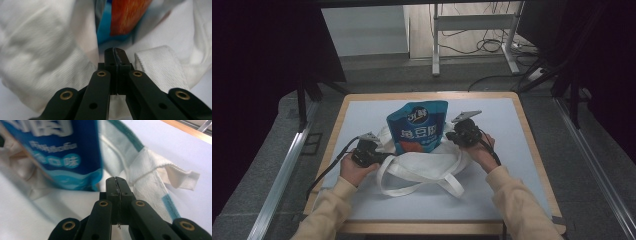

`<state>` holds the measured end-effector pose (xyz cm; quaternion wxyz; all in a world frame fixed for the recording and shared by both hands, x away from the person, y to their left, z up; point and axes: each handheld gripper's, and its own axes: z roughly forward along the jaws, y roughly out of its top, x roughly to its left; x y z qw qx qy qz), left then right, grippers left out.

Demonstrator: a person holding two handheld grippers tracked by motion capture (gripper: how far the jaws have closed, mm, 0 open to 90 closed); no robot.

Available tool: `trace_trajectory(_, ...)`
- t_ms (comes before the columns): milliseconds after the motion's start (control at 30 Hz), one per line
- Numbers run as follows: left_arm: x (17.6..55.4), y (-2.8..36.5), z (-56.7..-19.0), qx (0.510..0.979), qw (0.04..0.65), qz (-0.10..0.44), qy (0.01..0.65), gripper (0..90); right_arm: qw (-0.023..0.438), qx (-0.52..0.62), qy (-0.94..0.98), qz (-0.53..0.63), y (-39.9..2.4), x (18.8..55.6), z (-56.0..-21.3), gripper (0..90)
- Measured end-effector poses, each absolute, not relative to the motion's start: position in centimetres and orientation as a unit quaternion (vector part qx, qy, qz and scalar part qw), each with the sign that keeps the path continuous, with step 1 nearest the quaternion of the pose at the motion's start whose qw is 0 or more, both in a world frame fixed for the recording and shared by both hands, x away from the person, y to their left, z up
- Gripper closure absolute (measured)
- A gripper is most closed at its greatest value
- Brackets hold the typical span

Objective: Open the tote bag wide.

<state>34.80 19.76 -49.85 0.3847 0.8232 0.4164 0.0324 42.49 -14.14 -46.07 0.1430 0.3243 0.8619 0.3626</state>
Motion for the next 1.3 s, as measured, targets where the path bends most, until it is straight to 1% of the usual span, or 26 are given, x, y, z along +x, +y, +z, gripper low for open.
trace_trajectory(333,34.4,19.9,-50.4,0.829,0.382,0.026,0.409,90.0,0.146,0.35,0.859,0.345,-14.1,45.1,-47.1,89.0)
trace_trajectory(700,34.2,19.9,-50.5,0.832,0.379,0.025,0.405,90.0,0.143,0.357,0.857,0.344,-14.4,45.9,-47.7,89.0)
trace_trajectory(833,34.1,20.0,-50.3,0.825,0.393,0.034,0.406,90.0,0.145,0.359,0.852,0.352,-14.4,45.5,-47.3,88.9)
trace_trajectory(933,34.1,20.3,-49.7,0.815,0.412,0.048,0.405,90.0,0.148,0.352,0.848,0.369,-14.6,44.7,-46.3,88.9)
trace_trajectory(1000,34.0,20.7,-49.1,0.8,0.436,0.056,0.408,90.0,0.149,0.349,0.844,0.379,-15.0,44.1,-45.6,88.9)
trace_trajectory(1167,33.5,22.1,-47.8,0.778,0.469,0.077,0.411,90.0,0.153,0.343,0.827,0.419,-16.3,42.7,-44.2,88.9)
trace_trajectory(1300,32.7,22.9,-46.6,0.766,0.483,0.099,0.413,90.0,0.151,0.347,0.819,0.432,-17.4,41.8,-43.8,88.9)
